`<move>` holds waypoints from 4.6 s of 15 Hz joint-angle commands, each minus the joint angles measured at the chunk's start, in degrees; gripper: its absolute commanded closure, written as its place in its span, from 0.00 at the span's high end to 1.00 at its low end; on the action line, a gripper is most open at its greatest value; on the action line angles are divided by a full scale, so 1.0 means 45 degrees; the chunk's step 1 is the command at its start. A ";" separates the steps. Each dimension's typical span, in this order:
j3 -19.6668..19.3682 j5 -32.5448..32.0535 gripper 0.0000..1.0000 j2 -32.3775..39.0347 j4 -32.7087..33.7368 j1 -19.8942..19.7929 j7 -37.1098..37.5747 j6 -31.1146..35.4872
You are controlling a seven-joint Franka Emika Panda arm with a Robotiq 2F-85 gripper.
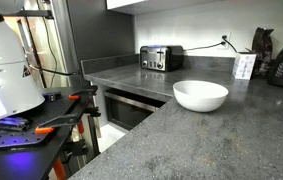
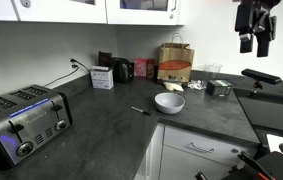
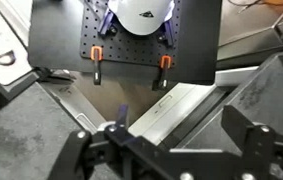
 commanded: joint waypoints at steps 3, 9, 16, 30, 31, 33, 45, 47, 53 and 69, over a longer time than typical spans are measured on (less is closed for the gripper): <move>0.0172 0.0075 1.00 0.0032 0.0021 -0.0229 -0.0115 -0.0022; 0.0377 -0.0541 1.00 0.1367 0.0332 0.0234 -0.1170 0.1359; 0.1379 -0.0424 1.00 0.6286 0.1291 0.1114 -0.2568 0.8058; 0.3650 -0.0861 0.92 1.4491 0.6567 0.0892 -0.3795 1.0347; 0.3683 -0.0976 0.85 1.4930 0.6929 0.0888 -0.3851 1.0306; 0.3627 -0.1441 0.78 1.5915 0.7736 0.0974 -0.3684 1.0418; 0.3413 -0.2809 0.65 1.9643 1.2102 0.1156 -0.3244 0.9788; 0.3338 -0.2838 0.65 1.9748 1.2426 0.1143 -0.3209 0.9621; 0.3410 -0.2720 0.64 1.9816 1.3033 0.0918 -0.3491 0.9091; 0.3383 -0.2640 0.02 2.1229 1.4953 0.0661 -0.3549 0.7580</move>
